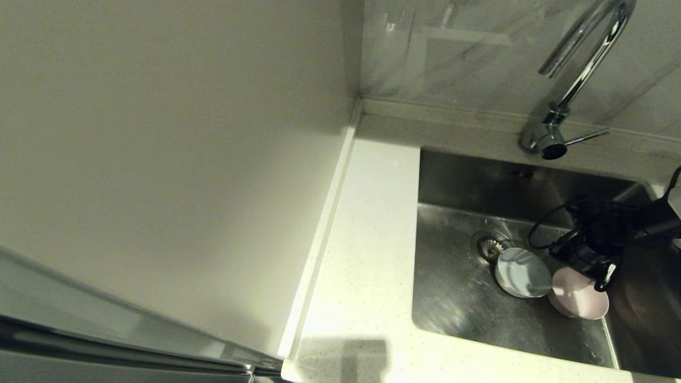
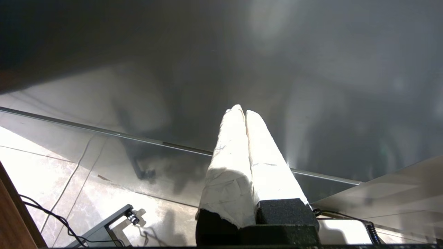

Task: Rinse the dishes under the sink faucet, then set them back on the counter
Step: Put a bowl back to the table from the sink

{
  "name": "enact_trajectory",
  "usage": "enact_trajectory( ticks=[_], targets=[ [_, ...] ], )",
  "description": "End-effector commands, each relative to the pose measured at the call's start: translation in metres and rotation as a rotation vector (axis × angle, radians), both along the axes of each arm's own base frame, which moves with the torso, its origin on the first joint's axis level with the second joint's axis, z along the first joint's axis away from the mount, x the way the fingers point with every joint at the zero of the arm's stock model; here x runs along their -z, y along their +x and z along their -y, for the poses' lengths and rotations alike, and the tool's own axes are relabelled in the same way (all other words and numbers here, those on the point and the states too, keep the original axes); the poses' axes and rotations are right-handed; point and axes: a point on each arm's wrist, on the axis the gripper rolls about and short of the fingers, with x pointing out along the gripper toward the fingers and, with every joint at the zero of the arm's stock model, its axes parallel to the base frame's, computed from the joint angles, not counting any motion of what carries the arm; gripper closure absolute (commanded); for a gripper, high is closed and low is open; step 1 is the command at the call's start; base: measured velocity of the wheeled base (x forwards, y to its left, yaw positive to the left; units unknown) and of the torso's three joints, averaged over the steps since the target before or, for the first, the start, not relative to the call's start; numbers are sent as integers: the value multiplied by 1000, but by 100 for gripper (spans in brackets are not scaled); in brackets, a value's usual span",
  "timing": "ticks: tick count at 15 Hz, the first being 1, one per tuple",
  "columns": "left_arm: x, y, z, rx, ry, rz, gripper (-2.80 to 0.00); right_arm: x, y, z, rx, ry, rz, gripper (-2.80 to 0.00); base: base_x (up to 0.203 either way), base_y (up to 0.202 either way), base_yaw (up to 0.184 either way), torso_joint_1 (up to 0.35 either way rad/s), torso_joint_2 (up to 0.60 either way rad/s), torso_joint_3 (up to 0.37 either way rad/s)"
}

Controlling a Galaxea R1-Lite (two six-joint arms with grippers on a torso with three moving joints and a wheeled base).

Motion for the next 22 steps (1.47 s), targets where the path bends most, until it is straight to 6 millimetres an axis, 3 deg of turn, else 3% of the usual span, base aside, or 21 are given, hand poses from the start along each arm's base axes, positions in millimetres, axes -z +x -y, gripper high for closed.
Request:
enact_trajectory(
  ticks=[1,4,5,6,17,20,22],
  targets=[
    [0,0,0,0,-1,5,0,14,1,2,7,8,-31,-280,0,0,0,0,0,0],
    [0,0,0,-2,-1,3,0,16,1,2,-6,0,-45,-280,0,0,0,0,0,0],
    [0,0,0,0,-1,5,0,17,0,2,-7,0,-51,-87,0,0,0,0,0,0],
    [0,0,0,1,-1,3,0,17,0,2,-9,1,-52,0,0,0,0,0,0,0],
    [0,0,0,0,-1,4,0,3,-5,-5,-46,-12,-47,0,0,0,0,0,0,0],
    [0,0,0,0,-1,3,0,-13,-19,-14,-58,-12,-42,0,0,0,0,0,0,0],
    [0,0,0,0,-1,4,0,-30,-38,-33,-91,-11,-41,0,0,0,0,0,0,0]
  ],
)
